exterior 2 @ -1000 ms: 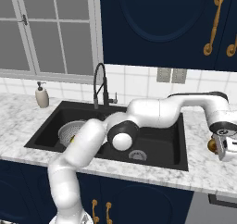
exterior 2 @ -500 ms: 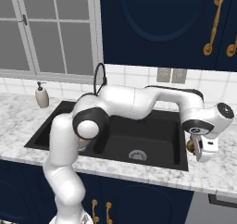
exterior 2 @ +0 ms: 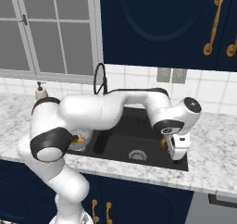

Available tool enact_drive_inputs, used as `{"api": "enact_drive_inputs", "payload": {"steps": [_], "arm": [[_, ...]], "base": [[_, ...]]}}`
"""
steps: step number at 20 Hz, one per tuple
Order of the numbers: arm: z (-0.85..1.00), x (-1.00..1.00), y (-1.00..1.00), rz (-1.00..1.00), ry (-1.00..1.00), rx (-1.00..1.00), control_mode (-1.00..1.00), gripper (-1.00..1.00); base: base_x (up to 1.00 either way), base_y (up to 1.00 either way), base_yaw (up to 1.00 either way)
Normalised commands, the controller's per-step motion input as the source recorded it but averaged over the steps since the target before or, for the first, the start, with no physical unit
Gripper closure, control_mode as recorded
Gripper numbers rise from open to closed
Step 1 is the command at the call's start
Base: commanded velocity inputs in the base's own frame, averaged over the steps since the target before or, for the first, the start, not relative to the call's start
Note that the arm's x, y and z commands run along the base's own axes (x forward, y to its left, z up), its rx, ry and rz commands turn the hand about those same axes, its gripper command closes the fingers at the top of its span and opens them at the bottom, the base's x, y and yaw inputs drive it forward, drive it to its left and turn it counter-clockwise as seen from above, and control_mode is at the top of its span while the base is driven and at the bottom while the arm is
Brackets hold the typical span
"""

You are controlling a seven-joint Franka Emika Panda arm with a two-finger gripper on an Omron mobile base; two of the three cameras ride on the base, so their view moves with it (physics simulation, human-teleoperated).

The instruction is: Put the colander in the sink, put the pear, kiwi, tangerine in the colander, and turn on the sink faucet and pour water over the colander.

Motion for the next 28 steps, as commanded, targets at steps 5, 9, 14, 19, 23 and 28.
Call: {"api": "enact_drive_inputs", "payload": {"steps": [5,9,14,19,23,28], "arm": [[0.23,-0.07,1.00,0.27,0.09,-0.14,-1.00,1.00],[0.17,-0.13,1.00,0.36,0.09,-0.17,-1.00,1.00],[0.16,-0.11,1.00,0.37,0.06,-0.13,-1.00,1.00],[0.13,-0.02,1.00,0.35,0.08,-0.07,-1.00,1.00],[0.09,0.00,1.00,0.34,0.12,-0.04,-1.00,1.00],[0.00,0.14,1.00,0.28,0.02,-0.03,-1.00,1.00]], "base": [[0.00,0.00,0.00],[0.00,0.00,0.00],[0.00,0.00,0.00],[0.00,0.00,0.00],[0.00,0.00,0.00],[0.00,0.00,0.00]]}}
